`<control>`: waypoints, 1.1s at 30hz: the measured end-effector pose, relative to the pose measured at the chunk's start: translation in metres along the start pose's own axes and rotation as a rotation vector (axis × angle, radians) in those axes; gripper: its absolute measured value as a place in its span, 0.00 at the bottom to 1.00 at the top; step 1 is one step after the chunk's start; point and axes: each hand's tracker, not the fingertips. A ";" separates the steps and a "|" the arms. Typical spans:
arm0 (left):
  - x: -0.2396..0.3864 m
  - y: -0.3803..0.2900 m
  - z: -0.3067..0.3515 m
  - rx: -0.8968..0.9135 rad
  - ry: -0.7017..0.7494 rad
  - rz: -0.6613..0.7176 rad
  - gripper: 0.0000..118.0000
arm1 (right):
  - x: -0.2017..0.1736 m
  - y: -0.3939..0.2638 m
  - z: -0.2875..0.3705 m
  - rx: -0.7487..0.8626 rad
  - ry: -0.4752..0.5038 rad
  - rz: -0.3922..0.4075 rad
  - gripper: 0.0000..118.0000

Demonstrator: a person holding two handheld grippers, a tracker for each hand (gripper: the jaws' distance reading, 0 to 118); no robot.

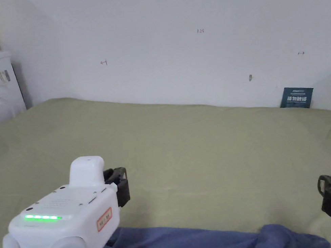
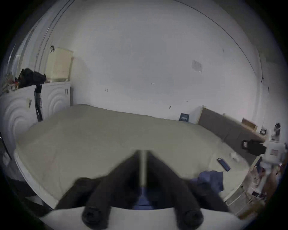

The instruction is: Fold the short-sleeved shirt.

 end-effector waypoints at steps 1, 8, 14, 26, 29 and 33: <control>0.009 -0.006 0.001 0.004 0.030 -0.020 0.00 | -0.004 -0.007 0.000 0.008 -0.012 0.020 0.00; 0.026 -0.023 -0.004 -0.040 0.006 -0.031 0.00 | -0.018 -0.020 -0.002 -0.035 0.016 0.022 0.00; -0.028 -0.006 -0.007 -0.058 0.065 -0.061 0.02 | -0.011 -0.010 0.001 -0.022 0.034 0.024 0.00; -0.240 -0.116 -0.045 -0.531 -0.261 0.708 0.96 | -0.002 -0.023 -0.018 -0.101 0.116 -0.092 0.00; -0.230 -0.136 -0.048 -0.590 -0.299 0.847 0.96 | -0.007 -0.026 -0.029 -0.123 0.139 -0.071 0.00; -0.218 -0.155 -0.072 -0.615 -0.312 0.882 0.96 | -0.013 -0.029 -0.032 -0.131 0.150 -0.059 0.00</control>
